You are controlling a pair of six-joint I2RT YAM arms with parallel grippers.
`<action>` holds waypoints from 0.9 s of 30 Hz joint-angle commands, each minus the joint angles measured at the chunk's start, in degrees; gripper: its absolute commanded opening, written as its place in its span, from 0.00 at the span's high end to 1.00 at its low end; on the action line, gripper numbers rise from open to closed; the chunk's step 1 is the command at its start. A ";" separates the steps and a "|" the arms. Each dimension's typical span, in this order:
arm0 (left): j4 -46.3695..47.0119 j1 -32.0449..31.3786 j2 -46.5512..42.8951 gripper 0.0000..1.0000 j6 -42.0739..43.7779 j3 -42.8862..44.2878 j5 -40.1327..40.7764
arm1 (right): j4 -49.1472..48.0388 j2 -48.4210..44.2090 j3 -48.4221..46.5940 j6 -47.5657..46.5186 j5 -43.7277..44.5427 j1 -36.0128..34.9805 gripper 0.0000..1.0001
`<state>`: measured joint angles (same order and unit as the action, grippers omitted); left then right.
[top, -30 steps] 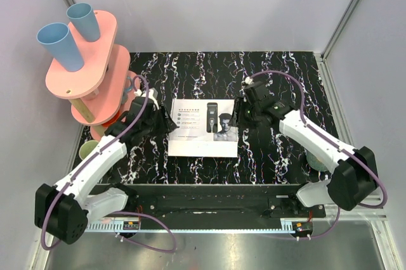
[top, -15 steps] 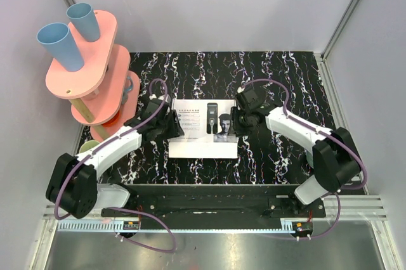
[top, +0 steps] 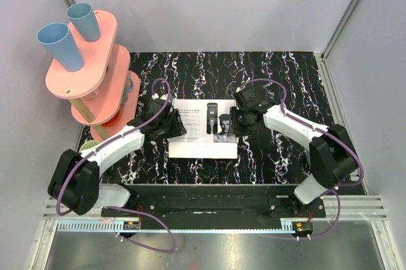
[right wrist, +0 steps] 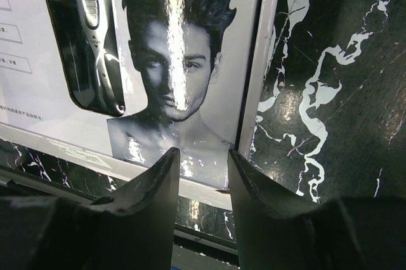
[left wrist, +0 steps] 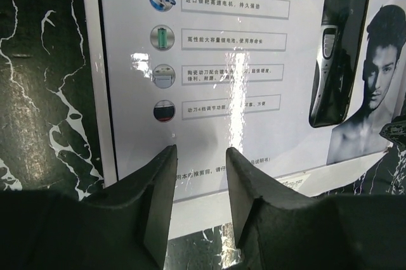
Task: Sort the hair-cutting tools
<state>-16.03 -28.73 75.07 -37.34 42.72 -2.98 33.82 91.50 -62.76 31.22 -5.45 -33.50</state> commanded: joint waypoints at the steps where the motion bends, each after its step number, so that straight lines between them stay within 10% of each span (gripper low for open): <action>1: -4.00 -0.45 1.92 0.56 2.97 6.57 4.99 | 0.54 -4.47 -1.48 -1.34 3.08 -0.17 0.54; 15: 7.41 8.42 19.21 0.19 6.75 28.46 8.09 | -1.30 -20.40 9.58 4.55 -8.16 -0.08 0.40; 27: 0.65 10.19 38.83 0.23 8.34 45.35 7.30 | -2.01 -16.98 13.81 3.85 -10.29 -0.17 0.40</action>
<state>-14.22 -19.00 112.31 -29.93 84.42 5.37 32.75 72.20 -48.47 35.00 -15.27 -33.50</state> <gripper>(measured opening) 0.794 0.601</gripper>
